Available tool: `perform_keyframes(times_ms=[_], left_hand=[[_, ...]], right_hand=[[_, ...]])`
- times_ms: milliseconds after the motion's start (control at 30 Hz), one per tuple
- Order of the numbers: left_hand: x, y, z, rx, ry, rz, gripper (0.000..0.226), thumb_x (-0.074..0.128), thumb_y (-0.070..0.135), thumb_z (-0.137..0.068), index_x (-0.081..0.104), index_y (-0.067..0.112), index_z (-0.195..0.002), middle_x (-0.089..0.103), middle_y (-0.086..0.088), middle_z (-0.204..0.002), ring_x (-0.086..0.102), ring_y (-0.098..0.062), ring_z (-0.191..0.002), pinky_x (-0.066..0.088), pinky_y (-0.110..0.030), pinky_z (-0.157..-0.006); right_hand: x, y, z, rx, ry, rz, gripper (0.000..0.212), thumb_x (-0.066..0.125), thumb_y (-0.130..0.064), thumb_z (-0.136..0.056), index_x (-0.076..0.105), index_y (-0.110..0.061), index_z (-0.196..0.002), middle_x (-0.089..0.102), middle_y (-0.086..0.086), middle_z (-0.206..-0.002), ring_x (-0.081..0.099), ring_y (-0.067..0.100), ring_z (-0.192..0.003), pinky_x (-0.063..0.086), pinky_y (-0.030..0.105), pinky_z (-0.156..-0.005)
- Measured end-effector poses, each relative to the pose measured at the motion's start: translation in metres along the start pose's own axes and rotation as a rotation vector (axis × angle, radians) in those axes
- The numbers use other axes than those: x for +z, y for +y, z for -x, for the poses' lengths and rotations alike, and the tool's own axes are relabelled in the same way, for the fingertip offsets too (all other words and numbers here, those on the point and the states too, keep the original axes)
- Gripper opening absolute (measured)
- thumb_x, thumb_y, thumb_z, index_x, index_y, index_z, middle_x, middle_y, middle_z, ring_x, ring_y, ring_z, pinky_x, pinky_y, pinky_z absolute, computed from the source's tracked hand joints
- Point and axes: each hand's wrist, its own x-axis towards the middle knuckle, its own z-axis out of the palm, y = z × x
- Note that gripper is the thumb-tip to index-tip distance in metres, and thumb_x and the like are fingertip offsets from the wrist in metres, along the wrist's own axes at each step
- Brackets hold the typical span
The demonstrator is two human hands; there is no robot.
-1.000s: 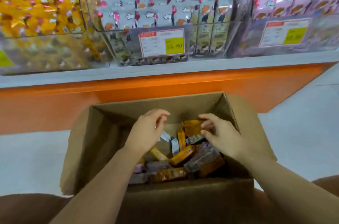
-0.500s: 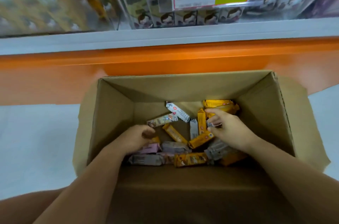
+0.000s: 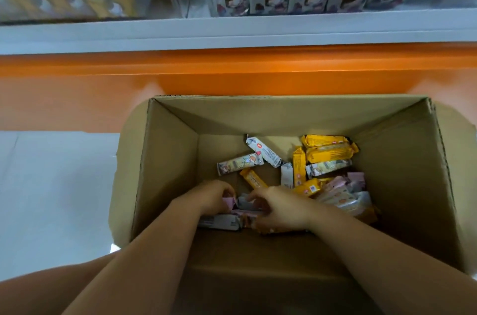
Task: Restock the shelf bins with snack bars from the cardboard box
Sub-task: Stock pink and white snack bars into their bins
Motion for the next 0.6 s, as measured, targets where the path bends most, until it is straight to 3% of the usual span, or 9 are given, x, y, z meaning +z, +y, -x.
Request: perform_keyframes(times_ms=[133,200,300,400,467,600], left_hand=[[0.001,-0.001,-0.001,0.015,-0.003,0.006,0.045,0.068,0.02,-0.086,0.053,0.024,-0.129,0.053,0.002,-0.133,0.051,-0.015,-0.118,0.042,-0.023,-0.093],[0.0,0.0,-0.002,0.026,-0.007,0.0,0.049,0.07,0.022,-0.085,0.053,0.023,-0.13,0.052,0.002,-0.133,0.051,-0.016,-0.119,0.044,-0.028,-0.097],[-0.001,-0.001,-0.004,0.056,0.011,-0.033,0.036,0.067,0.02,-0.086,0.062,0.022,-0.122,0.059,0.0,-0.125,0.056,-0.014,-0.109,0.046,-0.027,-0.09],[-0.006,0.0,-0.003,0.052,0.094,0.022,0.013,0.062,0.019,-0.089,0.068,0.029,-0.095,0.065,0.003,-0.11,0.06,-0.01,-0.095,0.051,-0.028,-0.084],[-0.006,0.001,-0.001,0.054,0.107,0.013,0.01,0.063,0.022,-0.089,0.064,0.032,-0.09,0.064,0.004,-0.108,0.059,-0.01,-0.094,0.052,-0.032,-0.085],[0.0,0.001,0.001,0.03,0.048,0.006,0.019,0.064,0.025,-0.089,0.06,0.029,-0.108,0.056,0.004,-0.12,0.052,-0.01,-0.1,0.047,-0.028,-0.083]], right_hand=[[0.003,0.004,0.0,0.032,-0.075,0.097,0.057,0.069,-0.02,-0.084,0.044,-0.026,-0.136,0.055,-0.002,-0.129,0.053,0.014,-0.114,0.046,0.03,-0.094],[-0.006,0.006,0.003,0.005,0.02,0.058,0.049,0.067,-0.02,-0.086,0.049,-0.026,-0.131,0.056,-0.005,-0.125,0.052,0.008,-0.108,0.044,0.023,-0.089],[-0.026,0.011,0.008,-0.025,0.448,-0.171,0.04,0.066,-0.024,-0.086,0.056,-0.025,-0.125,0.06,-0.009,-0.112,0.047,-0.004,-0.095,0.034,0.009,-0.081],[-0.036,0.024,0.007,-0.022,0.848,-0.298,0.037,0.072,-0.02,-0.082,0.061,-0.018,-0.117,0.059,-0.005,-0.099,0.05,-0.002,-0.088,0.034,-0.005,-0.071],[-0.032,0.033,0.006,0.015,0.928,-0.297,0.038,0.072,-0.016,-0.082,0.061,-0.014,-0.118,0.058,0.001,-0.103,0.054,0.008,-0.094,0.037,-0.003,-0.072],[-0.019,0.043,0.006,0.12,0.95,-0.13,0.04,0.071,-0.015,-0.083,0.058,-0.014,-0.121,0.052,0.004,-0.116,0.053,0.014,-0.099,0.036,0.016,-0.079]])
